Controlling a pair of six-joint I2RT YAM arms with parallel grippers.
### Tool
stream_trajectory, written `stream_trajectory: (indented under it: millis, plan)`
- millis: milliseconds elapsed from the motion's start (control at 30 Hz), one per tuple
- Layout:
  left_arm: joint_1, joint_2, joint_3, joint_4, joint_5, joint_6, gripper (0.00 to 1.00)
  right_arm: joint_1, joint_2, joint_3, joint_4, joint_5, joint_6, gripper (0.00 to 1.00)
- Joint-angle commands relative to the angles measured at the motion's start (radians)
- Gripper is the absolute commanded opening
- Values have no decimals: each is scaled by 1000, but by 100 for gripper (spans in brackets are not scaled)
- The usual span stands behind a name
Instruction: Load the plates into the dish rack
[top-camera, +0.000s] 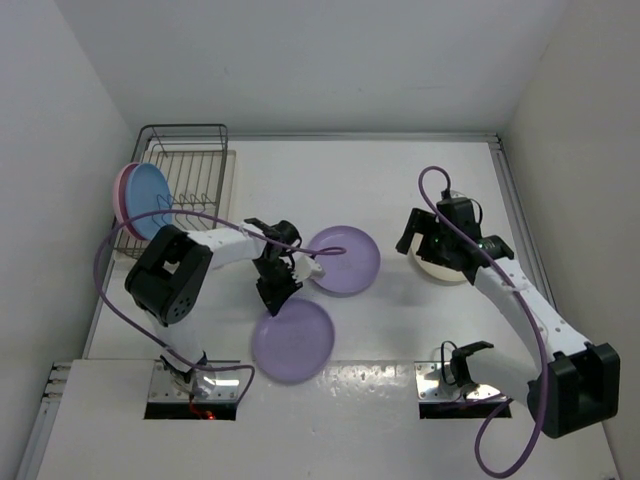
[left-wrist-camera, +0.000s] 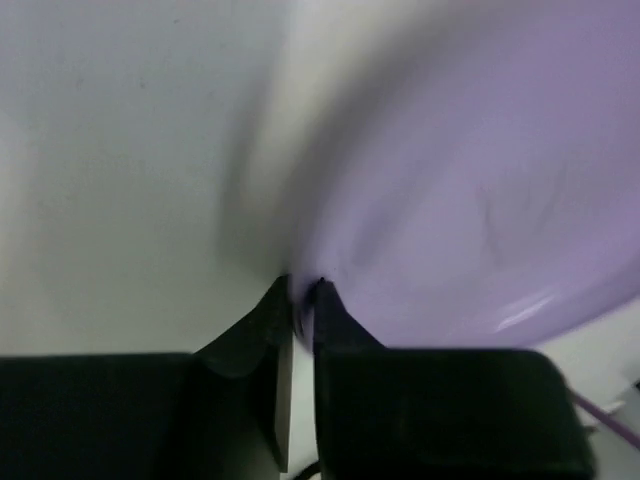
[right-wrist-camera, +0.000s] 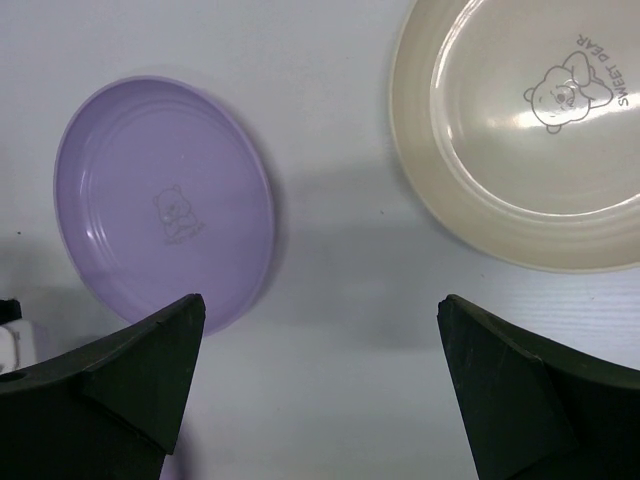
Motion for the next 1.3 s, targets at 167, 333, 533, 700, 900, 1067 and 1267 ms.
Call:
stream_trajectory:
  millis: [167, 333, 533, 700, 900, 1067, 1267]
  plan:
    - [100, -95, 44, -31, -155, 12, 0, -6, -50, -23, 14, 26, 4, 100]
    - [227, -210, 294, -151, -313, -14, 0, -9, -29, -4, 17, 24, -8, 100]
    - [364, -263, 723, -153, -406, -155, 0, -7, 20, 39, 22, -5, -13, 100]
    - [405, -362, 707, 144, -820, -157, 0, -9, 48, 89, 19, -9, -24, 100]
    - [464, -430, 445, 650, -1402, 49, 0, -10, 56, 105, 22, -23, -24, 100]
    - [482, -471, 376, 660, -1448, -138, 0, -13, 74, 146, 5, -29, -27, 100]
    - [493, -507, 256, 630, -1498, -314, 0, -13, 85, 181, -6, -42, -24, 100]
